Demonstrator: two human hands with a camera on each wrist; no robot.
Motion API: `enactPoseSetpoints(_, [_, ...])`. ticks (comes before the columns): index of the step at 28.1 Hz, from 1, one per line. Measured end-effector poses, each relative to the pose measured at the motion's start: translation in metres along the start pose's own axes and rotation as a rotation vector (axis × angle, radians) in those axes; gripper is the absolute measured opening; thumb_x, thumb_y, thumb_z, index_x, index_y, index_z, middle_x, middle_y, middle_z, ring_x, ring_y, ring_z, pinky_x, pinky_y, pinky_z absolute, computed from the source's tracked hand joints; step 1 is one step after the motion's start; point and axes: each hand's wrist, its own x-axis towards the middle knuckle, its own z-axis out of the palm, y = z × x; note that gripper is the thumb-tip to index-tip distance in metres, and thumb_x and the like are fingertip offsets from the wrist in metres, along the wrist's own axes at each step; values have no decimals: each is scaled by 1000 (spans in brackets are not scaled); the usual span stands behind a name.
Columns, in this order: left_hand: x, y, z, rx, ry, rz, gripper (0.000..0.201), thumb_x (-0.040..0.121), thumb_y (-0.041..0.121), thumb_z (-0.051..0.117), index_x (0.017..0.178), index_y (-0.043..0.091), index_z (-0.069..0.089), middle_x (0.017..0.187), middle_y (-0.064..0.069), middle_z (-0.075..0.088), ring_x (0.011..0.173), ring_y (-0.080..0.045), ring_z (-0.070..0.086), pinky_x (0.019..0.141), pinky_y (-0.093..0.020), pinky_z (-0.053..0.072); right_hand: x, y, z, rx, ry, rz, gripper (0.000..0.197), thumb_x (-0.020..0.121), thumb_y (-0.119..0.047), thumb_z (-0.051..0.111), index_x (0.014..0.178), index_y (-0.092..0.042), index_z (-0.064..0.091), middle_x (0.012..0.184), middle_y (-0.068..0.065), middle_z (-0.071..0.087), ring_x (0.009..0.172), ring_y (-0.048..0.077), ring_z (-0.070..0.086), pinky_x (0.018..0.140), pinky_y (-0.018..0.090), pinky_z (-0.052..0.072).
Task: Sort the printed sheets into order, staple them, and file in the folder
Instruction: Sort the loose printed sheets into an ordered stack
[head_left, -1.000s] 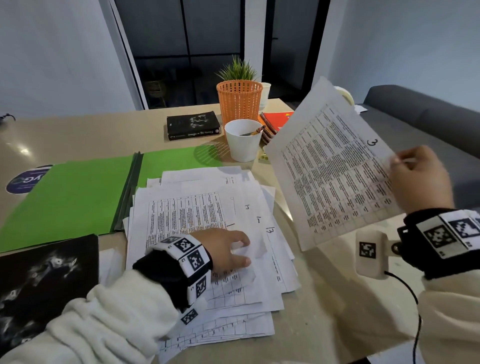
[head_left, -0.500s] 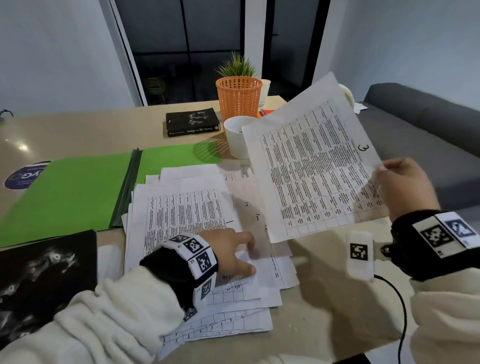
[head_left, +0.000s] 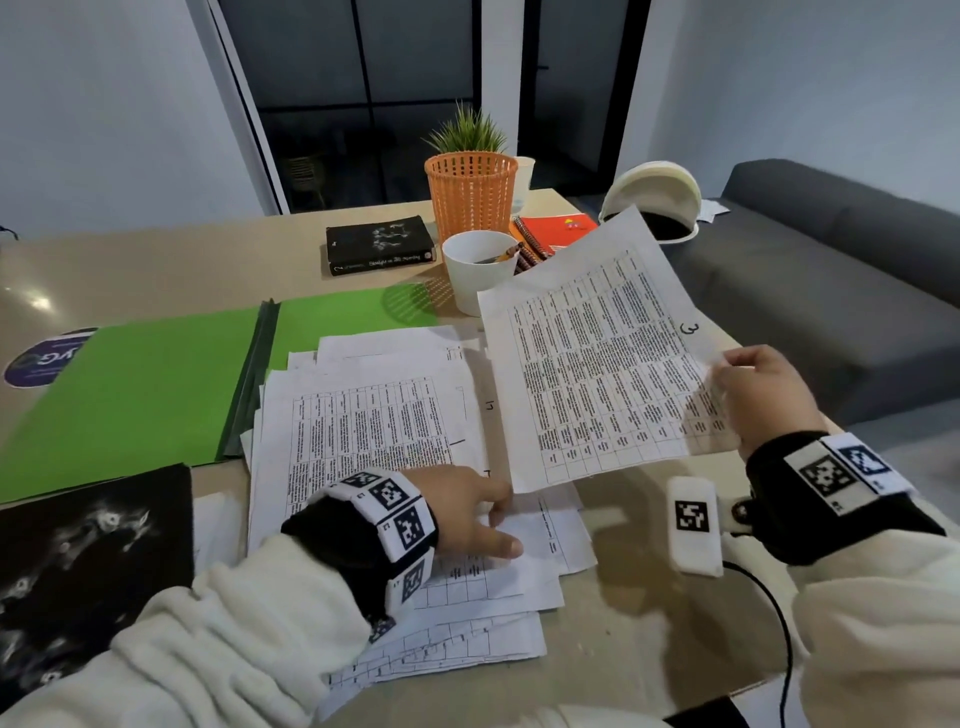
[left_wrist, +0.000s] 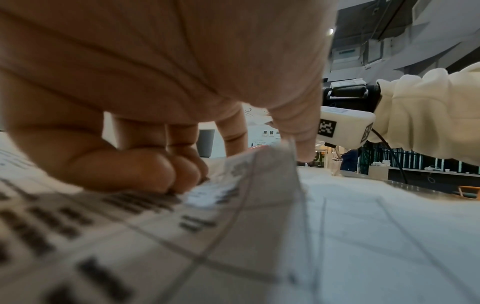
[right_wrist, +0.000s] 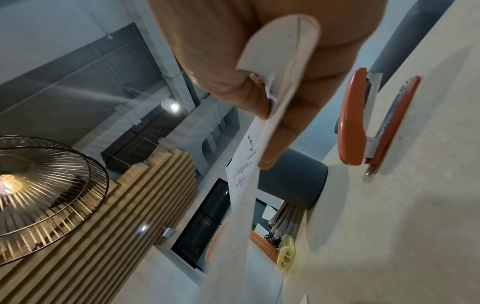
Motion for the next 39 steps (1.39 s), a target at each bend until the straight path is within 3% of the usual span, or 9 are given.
enactPoseSetpoints(4, [-1, -1, 0, 5, 37, 12, 34, 86, 56, 52, 87, 23, 43, 79, 6, 48, 73, -14, 46, 61, -27, 35, 0, 5, 1, -4, -17, 13, 14, 87, -10, 46, 80, -20, 54, 83, 6, 60, 66, 20, 57, 66, 35, 51])
enactPoseSetpoints(6, [-2, -3, -1, -39, 116, -1, 23, 88, 41, 53, 83, 22, 41, 71, 8, 44, 64, -11, 41, 56, -25, 32, 0, 6, -1, 19, -21, 19, 19, 87, -8, 46, 76, -22, 53, 77, 5, 59, 63, 20, 57, 62, 34, 50])
enactPoseSetpoints(10, [-10, -23, -10, -186, 206, -74, 11, 85, 20, 50, 90, 29, 45, 74, 8, 48, 64, -10, 44, 60, -27, 38, -2, 2, -5, 85, -37, 17, 25, 88, -3, 44, 73, -21, 49, 68, 2, 54, 56, 17, 50, 52, 27, 40])
enactPoseSetpoints(13, [-24, -38, -18, -323, 303, -116, 21, 85, 13, 50, 96, 30, 47, 78, 5, 51, 61, -8, 43, 56, -24, 35, -1, 2, -2, 102, -69, 44, 23, 83, -3, 47, 71, -22, 51, 88, 11, 55, 63, 21, 53, 59, 30, 46])
enactPoseSetpoints(18, [-49, -55, -34, -442, 531, -180, 21, 82, 8, 53, 83, 29, 51, 66, 4, 39, 57, -13, 36, 56, -28, 30, -6, 2, 17, -3, -194, 72, 19, 77, 2, 48, 73, -16, 54, 73, 9, 56, 77, 28, 57, 78, 44, 50])
enactPoseSetpoints(26, [-76, -65, -56, -434, 794, -230, 23, 81, 7, 57, 67, 23, 50, 62, 2, 45, 57, -14, 40, 52, -26, 30, -10, 7, 32, -87, -237, 92, 14, 73, -9, 47, 79, -18, 56, 83, 13, 62, 79, 31, 60, 69, 39, 49])
enactPoseSetpoints(29, [-77, -63, -56, -439, 795, -219, 23, 81, 6, 57, 66, 23, 50, 59, 3, 42, 54, -12, 38, 52, -27, 28, -18, 4, 42, -92, -290, 97, 11, 68, -13, 51, 76, -17, 57, 79, 14, 61, 73, 29, 57, 60, 33, 41])
enactPoseSetpoints(33, [-72, -54, -53, -430, 760, -196, 23, 81, 6, 57, 66, 24, 50, 58, 4, 40, 53, -12, 37, 51, -28, 28, -37, -2, 67, -124, -458, 34, 16, 81, -2, 52, 72, -15, 51, 68, 8, 53, 60, 22, 48, 52, 25, 35])
enactPoseSetpoints(39, [-60, -45, -43, -402, 643, -138, 21, 83, 9, 56, 70, 25, 51, 65, 8, 46, 54, -5, 40, 50, -18, 29, -56, -17, 91, -209, -801, 6, 15, 89, -5, 56, 76, -11, 50, 70, 7, 65, 56, 17, 65, 52, 28, 54])
